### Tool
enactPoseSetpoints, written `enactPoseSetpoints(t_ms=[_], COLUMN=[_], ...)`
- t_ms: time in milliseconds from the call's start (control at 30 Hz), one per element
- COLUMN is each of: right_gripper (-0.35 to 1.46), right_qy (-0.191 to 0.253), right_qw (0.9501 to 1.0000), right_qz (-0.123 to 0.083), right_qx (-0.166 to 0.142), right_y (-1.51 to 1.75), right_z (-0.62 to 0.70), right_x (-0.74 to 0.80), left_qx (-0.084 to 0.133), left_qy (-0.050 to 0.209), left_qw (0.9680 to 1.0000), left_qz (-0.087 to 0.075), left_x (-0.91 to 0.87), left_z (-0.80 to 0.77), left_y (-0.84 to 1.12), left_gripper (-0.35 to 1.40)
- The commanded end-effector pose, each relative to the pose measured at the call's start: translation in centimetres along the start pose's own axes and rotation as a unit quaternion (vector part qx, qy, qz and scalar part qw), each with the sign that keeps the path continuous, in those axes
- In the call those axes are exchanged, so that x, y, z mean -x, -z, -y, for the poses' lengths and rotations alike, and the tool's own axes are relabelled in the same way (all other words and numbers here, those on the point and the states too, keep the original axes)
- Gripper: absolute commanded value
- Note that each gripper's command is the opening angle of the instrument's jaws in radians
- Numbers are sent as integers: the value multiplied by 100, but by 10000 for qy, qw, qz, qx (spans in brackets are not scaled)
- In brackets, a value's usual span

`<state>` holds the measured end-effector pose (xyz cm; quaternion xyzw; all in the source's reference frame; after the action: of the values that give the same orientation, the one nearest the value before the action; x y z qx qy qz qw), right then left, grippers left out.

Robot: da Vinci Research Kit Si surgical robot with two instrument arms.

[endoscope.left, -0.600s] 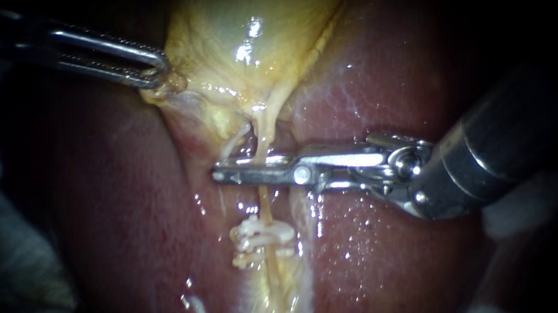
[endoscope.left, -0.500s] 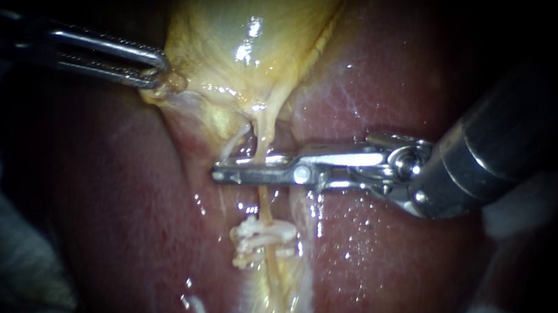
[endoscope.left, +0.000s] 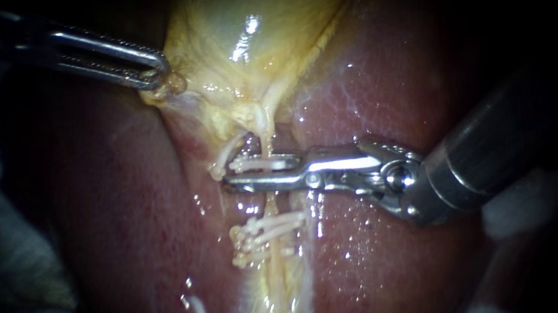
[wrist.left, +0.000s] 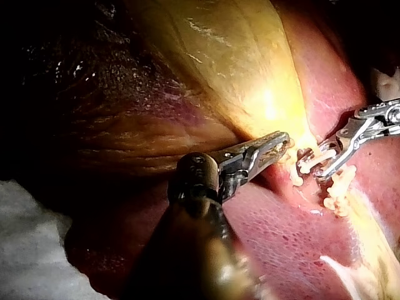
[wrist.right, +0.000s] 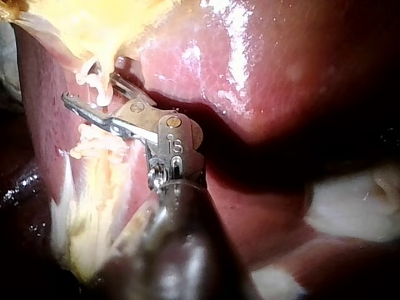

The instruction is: Going back third clip right tube

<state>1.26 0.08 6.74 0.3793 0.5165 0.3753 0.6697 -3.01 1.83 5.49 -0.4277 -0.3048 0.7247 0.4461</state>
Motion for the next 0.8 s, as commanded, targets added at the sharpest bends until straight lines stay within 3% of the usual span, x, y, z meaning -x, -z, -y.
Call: enactPoseSetpoints(t_ms=[33,200,300,400,467,567,733,800], right_gripper=[42,43,45,49,50,50,50,50], right_qy=[-1,303,991,1757,2257,2757,3310,3460], right_qw=[10000,9995,9951,9841,9733,9602,9410,9348], right_qz=[13,30,16,-66,-110,-28,513,643], right_qx=[10,16,52,247,406,444,484,479], right_y=[2,10,18,31,42,61,94,104], right_z=[1,2,7,18,25,38,55,60], right_x=[0,3,7,12,14,14,6,2], left_qx=[-1,0,2,4,5,5,6,6], left_qy=[0,-1,-2,-3,-4,-4,-4,-5], left_qw=[10000,10000,10000,10000,10000,10000,10000,10000], left_qz=[0,1,2,4,4,5,5,5], left_x=[0,0,0,0,1,1,1,1], left_z=[0,0,0,1,1,1,1,1], left_y=[0,1,1,2,2,2,2,2], left_gripper=[-35,-35,-35,-35,-35,-35,-35,-35])
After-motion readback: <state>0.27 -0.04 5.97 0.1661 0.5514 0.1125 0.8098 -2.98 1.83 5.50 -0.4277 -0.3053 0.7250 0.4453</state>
